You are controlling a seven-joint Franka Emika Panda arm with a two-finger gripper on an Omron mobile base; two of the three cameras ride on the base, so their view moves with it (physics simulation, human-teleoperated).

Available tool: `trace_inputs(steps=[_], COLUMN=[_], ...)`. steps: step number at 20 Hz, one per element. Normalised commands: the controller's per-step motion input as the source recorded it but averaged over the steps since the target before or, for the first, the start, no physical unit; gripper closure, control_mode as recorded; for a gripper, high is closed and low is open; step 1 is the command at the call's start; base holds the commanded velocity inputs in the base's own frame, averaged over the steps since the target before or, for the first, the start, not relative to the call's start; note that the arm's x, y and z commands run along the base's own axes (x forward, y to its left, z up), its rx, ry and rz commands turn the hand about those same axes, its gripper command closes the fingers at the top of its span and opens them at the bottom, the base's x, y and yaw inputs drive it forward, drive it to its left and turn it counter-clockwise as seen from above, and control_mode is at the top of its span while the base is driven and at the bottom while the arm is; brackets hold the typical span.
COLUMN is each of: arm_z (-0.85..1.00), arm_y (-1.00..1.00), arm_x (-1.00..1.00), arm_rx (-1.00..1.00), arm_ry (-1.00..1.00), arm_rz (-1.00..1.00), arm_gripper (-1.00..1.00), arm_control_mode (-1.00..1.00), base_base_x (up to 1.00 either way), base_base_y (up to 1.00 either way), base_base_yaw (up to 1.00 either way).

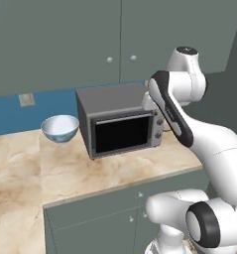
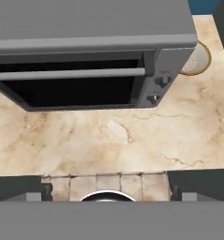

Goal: Pick up the bowls on the counter and stack them on top of one another in the open cabinet. Place the smaller bowl on top of the larger bowl.

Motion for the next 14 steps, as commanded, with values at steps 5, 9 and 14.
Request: trace_inputs(steps=[5,9,14], arm_z=[0.0,0.0,0.0], arm_y=[0.0,0.0,0.0], arm_x=[0.0,0.0,0.0], arm_rx=[0.0,0.0,0.0], arm_ry=[0.0,0.0,0.0], arm_rz=[0.0,0.0,0.0], arm_gripper=[-1.0,-1.0,-1.0], arm_control_mode=[1.0,1.0,1.0], base_base_x=[0.32,0.4,0.22], base_base_y=[0.0,0.03,0.02], base_base_yaw=[0.0,0.0,0.0])
